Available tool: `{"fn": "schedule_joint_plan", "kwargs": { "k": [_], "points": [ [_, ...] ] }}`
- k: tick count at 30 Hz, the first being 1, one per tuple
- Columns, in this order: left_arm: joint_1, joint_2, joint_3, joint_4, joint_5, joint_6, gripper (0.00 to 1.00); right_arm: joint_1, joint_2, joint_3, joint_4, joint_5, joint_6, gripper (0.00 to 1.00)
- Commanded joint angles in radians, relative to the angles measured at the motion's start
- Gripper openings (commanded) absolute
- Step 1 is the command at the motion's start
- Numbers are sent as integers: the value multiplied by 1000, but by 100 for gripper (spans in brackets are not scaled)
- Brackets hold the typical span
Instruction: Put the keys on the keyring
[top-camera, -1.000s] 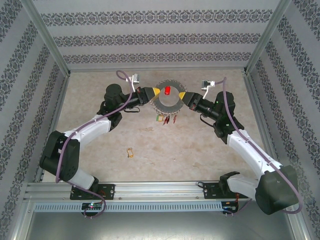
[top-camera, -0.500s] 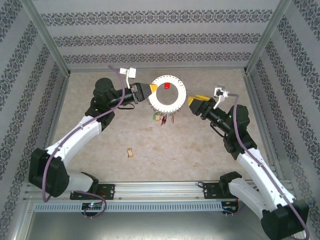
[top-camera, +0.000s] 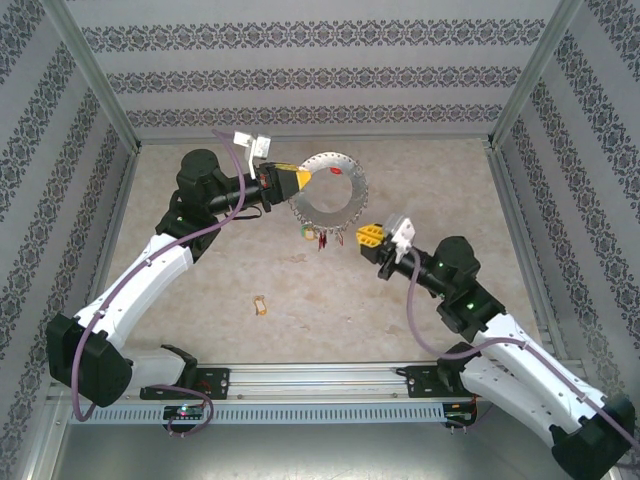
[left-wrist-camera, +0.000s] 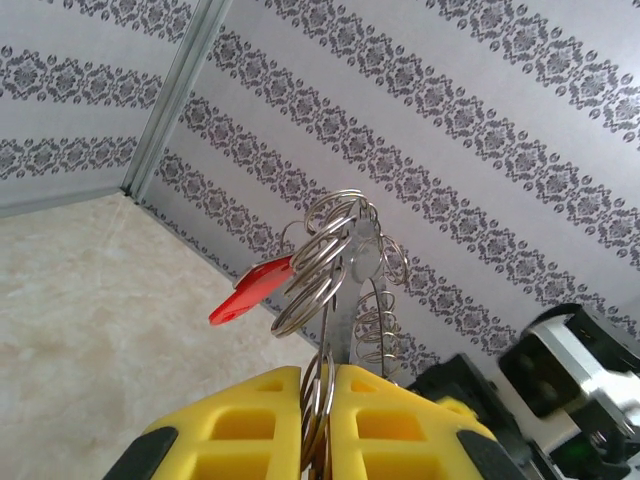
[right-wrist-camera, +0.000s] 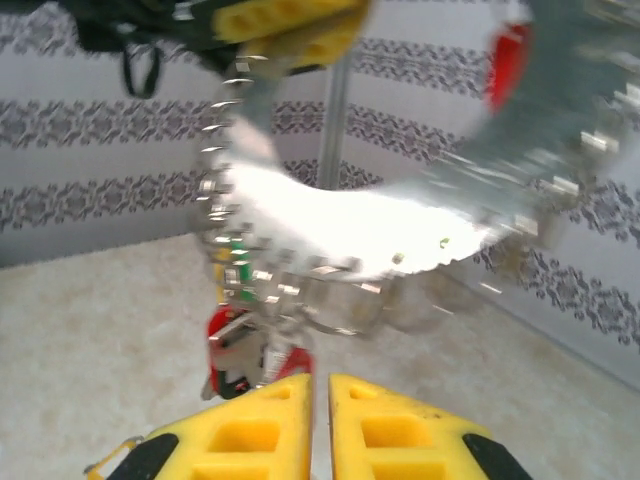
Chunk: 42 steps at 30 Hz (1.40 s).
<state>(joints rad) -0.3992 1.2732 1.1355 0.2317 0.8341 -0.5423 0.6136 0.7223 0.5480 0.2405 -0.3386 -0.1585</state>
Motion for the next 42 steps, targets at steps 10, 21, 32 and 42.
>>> {"fn": "schedule_joint_plan", "kwargs": {
  "k": [10, 21, 32, 42],
  "points": [
    [-9, -31, 24, 22, -1, 25, 0, 137, 38, -22, 111, 172, -294, 6],
    [-9, -32, 8, 45, -9, -2, 0, 148, 52, -23, 136, 210, -306, 14],
    [-9, -32, 13, 29, -26, 4, 0, 164, 78, -26, 145, 209, -285, 16],
    [-56, 5, 237, -528, -247, 298, 0, 178, 87, -64, 166, 289, -290, 16]
  ]
}}
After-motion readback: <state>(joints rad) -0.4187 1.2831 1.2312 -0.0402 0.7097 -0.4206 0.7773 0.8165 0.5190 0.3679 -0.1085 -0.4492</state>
